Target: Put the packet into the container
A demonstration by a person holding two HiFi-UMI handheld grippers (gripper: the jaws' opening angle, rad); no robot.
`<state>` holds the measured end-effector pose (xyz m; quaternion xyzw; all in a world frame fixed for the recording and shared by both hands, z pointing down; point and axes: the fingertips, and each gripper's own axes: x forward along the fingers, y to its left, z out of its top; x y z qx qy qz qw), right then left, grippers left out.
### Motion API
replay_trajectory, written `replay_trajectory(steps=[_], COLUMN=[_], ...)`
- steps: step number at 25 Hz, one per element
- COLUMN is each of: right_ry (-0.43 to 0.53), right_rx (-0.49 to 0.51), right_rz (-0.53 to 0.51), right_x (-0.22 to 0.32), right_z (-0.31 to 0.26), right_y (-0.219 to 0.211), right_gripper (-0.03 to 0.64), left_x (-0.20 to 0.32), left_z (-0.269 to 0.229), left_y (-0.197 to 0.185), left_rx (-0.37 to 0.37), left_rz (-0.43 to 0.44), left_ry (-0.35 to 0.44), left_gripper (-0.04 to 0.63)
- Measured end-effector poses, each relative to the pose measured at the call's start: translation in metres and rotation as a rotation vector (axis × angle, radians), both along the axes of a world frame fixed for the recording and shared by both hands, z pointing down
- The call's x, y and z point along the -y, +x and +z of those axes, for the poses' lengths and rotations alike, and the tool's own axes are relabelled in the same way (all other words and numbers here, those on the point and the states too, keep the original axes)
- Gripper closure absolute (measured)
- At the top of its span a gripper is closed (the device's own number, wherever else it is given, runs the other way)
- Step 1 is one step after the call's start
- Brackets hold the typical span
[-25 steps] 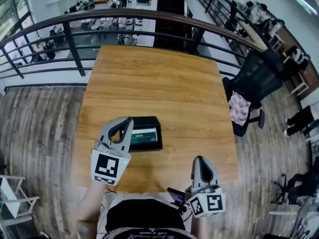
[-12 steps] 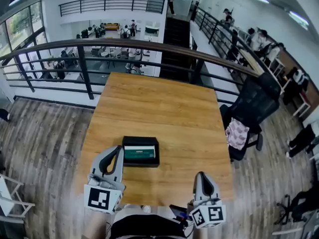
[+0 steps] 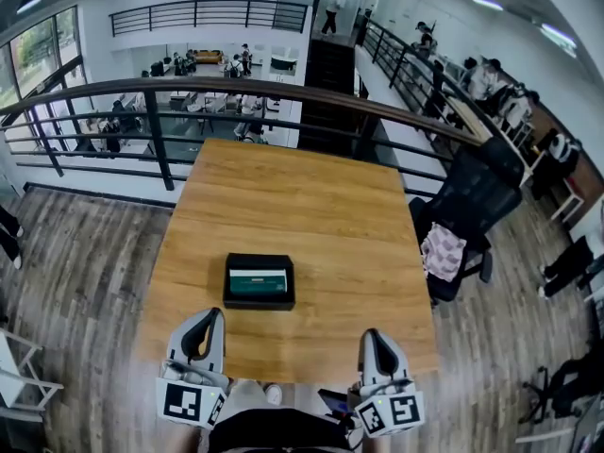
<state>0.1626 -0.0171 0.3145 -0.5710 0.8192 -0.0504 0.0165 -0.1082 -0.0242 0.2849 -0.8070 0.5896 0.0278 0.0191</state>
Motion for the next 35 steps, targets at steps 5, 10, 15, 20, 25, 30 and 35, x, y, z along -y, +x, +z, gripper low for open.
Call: replay_trajectory(steps=[5, 10, 15, 20, 25, 30, 35], right_ry=[0.027, 0.015, -0.003, -0.024, -0.049, -0.066, -0.069], right_rx=[-0.011, -0.017, -0.037, -0.064, -0.082, -0.088, -0.094], right_rz=[-0.009, 0.000, -0.010, -0.025, -0.030, -0.021, -0.011], right_x=[-0.006, -0.008, -0.013, -0.015, -0.016, -0.015, -0.014], right_z=[-0.014, -0.023, -0.018, -0.011, 0.000, 0.004, 0.005], right_y=[0.008, 0.014, 0.019, 0.015, 0.013, 0.015, 0.018], right_gripper=[0.578, 0.578, 0.578, 0.578, 0.579, 0.580, 0.580], left_x=[-0.018, -0.024, -0.034, -0.036, -0.035, -0.032, -0.028], left_z=[0.002, 0.003, 0.014, 0.018, 0.026, 0.028, 0.030], left_y=[0.009, 0.009, 0.006, -0.002, -0.005, -0.004, 0.000], left_rx=[-0.029, -0.033, -0.010, -0.017, -0.018, -0.017, -0.010], left_rz=[0.002, -0.012, -0.041, -0.075, -0.081, -0.072, -0.057], left_ry=[-0.013, -0.028, -0.038, -0.036, -0.052, -0.067, -0.075], left_gripper=[0.568, 0.568, 0.568, 0.568, 0.568, 0.568, 0.568])
